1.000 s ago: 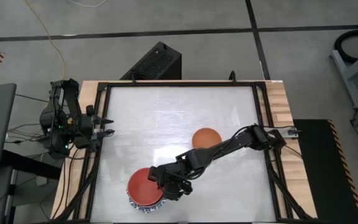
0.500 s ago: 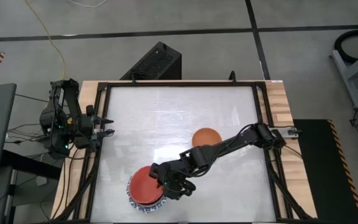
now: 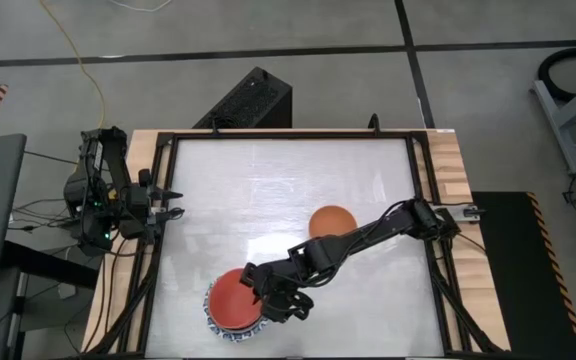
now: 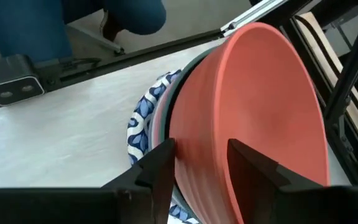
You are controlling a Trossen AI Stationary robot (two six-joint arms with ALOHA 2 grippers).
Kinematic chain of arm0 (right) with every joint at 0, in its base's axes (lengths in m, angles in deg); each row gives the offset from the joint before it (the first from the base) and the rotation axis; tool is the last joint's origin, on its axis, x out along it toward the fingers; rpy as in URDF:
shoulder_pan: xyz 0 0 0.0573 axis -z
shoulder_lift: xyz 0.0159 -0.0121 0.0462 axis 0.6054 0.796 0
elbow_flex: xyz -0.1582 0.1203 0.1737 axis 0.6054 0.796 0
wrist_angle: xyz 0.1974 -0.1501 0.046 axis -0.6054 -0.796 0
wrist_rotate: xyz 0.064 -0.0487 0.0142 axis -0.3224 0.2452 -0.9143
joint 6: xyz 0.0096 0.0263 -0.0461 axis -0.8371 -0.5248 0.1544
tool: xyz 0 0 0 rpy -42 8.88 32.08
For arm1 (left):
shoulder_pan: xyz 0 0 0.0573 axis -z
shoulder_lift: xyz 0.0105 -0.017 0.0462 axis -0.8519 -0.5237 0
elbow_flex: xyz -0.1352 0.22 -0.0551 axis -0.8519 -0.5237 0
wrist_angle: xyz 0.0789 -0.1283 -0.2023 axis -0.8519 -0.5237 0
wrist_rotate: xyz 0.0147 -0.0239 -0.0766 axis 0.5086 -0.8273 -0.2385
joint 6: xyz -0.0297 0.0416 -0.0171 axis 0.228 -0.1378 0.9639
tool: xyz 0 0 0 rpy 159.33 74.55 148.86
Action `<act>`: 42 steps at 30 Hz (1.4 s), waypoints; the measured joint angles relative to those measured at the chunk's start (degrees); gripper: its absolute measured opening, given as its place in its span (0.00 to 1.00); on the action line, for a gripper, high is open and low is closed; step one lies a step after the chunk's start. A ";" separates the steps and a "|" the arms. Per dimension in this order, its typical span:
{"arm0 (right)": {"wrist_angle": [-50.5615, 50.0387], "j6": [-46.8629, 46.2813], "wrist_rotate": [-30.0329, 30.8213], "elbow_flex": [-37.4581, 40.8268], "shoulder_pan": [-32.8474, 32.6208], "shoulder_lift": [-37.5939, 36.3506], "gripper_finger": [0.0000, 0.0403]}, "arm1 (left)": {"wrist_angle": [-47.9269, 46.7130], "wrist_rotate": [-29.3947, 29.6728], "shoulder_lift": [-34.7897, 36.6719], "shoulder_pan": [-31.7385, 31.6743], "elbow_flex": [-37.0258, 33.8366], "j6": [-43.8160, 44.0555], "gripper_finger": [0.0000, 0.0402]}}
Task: Nest bowls inside each other
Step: Stack the orange bowl on top of the other green bowl
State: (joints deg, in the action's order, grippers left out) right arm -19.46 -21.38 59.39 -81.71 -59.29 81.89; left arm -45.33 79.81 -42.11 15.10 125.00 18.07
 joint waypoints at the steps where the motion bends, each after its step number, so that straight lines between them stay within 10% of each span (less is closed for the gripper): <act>1: 0.14 0.00 -0.05 0.00 0.00 0.40 0.41 | 0.00 0.00 0.00 0.00 0.00 0.00 0.47; 32: 1.35 -5.55 0.81 0.00 0.49 0.79 0.41 | 0.04 -0.15 0.00 0.00 0.00 0.00 0.47; 42: 1.78 -8.50 0.84 0.00 1.10 0.85 0.63 | 0.04 -0.20 0.00 0.00 0.00 0.00 0.47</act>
State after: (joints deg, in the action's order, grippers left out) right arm -17.67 -29.89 60.23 -81.71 -58.19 82.74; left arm -45.29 79.61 -42.10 15.10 125.00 18.07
